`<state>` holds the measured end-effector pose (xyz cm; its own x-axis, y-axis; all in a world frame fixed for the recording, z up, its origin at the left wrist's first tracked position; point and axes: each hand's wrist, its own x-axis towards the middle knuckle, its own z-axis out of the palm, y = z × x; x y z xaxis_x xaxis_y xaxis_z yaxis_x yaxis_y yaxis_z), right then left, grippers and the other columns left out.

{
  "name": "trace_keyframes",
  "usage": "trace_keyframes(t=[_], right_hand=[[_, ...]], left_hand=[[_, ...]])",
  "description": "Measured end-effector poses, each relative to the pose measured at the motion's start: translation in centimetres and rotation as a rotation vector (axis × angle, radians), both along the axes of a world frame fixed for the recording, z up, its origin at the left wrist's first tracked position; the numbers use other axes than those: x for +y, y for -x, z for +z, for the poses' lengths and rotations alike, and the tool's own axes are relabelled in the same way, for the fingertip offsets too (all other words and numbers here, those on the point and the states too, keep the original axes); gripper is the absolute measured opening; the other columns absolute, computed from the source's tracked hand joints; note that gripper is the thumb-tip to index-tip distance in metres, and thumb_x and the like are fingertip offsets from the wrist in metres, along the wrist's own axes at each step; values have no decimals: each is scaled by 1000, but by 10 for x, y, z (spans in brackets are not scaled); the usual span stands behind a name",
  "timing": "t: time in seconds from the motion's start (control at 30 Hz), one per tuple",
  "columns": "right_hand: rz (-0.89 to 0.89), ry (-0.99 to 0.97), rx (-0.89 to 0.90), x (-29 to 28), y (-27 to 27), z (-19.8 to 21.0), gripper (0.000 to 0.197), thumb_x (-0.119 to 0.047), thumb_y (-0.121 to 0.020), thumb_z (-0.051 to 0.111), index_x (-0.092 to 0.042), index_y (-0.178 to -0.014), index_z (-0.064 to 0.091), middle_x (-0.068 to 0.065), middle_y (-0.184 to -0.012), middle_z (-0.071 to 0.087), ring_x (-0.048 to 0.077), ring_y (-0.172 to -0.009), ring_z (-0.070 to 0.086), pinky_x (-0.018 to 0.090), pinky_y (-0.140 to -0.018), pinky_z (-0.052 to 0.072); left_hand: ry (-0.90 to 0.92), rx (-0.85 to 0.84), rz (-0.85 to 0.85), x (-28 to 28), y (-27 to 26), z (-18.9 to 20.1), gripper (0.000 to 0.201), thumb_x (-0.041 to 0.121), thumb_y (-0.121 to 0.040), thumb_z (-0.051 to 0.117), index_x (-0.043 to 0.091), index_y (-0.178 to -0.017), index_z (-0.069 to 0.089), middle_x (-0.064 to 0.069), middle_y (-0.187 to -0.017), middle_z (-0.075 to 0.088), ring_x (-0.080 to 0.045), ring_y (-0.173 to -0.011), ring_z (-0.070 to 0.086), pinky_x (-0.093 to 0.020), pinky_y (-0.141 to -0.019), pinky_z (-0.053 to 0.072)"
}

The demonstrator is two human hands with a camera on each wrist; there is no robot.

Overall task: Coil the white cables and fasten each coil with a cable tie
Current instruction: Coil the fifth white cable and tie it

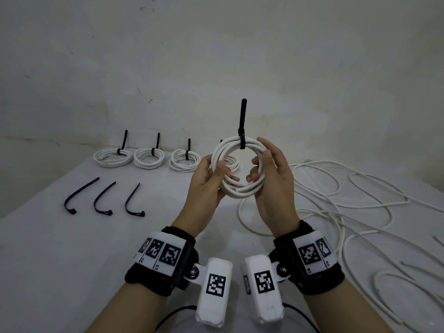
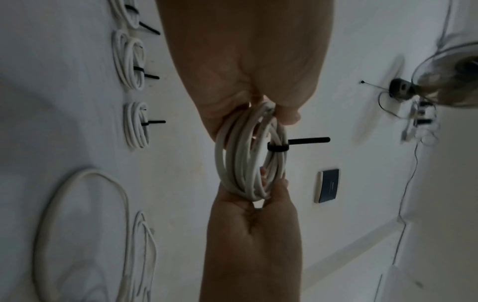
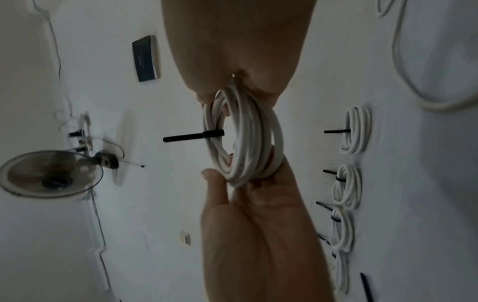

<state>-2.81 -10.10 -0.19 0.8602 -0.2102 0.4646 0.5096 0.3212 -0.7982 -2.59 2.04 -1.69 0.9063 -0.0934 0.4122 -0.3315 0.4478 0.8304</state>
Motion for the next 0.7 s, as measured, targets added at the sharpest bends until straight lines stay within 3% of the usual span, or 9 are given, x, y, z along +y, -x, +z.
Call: trace_keyframes(t=[0.1,0.2,0.4,0.47,0.53,0.6,0.7], right_hand=[[3,-19,12,11,-4,-1,24,-17,-100,43,-16,-115,62,-2,-74,50,8,-54,43,20,-53,42],[24,-16,20,21,-9,-4,23,-17,-100,43,-18,-114,62,-2,-76,54,10,-60,44,21,-56,43],[106,51,97,27,-32,-23,27,-21,-103,37,-19,-114,61,3,-101,66,15,-87,60,33,-81,50],[92,111,154,24,-37,-35,28,-23,-103,35,-19,-113,61,4,-105,66,18,-93,63,28,-80,53],[-35,322,178,15,-44,-49,23,-20,-102,38,-21,-110,60,5,-109,64,18,-97,63,20,-78,49],[-183,719,205,1,-52,-59,18,-16,-97,48,-20,-110,61,4,-112,58,19,-105,57,15,-81,40],[-215,1224,308,-15,-58,-71,28,-16,-87,63,-19,-114,60,6,-118,46,23,-114,44,21,-88,31]], left_hand=[[-7,19,43,4,-2,1,15,16,-100,37,13,-97,51,10,-63,54,-2,-57,53,-19,-61,48],[-13,36,86,12,-5,2,18,14,-101,35,17,-100,52,4,-69,49,-2,-57,52,-18,-60,47],[-109,85,189,27,-20,4,27,12,-102,34,30,-111,53,7,-74,54,-5,-61,50,-19,-61,46],[-97,164,203,33,-31,3,25,13,-103,33,27,-111,53,3,-70,48,-7,-59,48,-21,-60,44],[-82,262,203,39,-48,0,24,14,-103,32,24,-107,53,0,-68,42,-10,-58,44,-24,-60,41],[-78,361,193,43,-68,-3,22,14,-103,30,16,-110,52,-1,-67,40,-10,-54,43,-25,-58,39],[-125,481,175,39,-93,-12,20,14,-103,29,11,-105,49,-3,-67,38,-11,-53,42,-25,-54,38]])
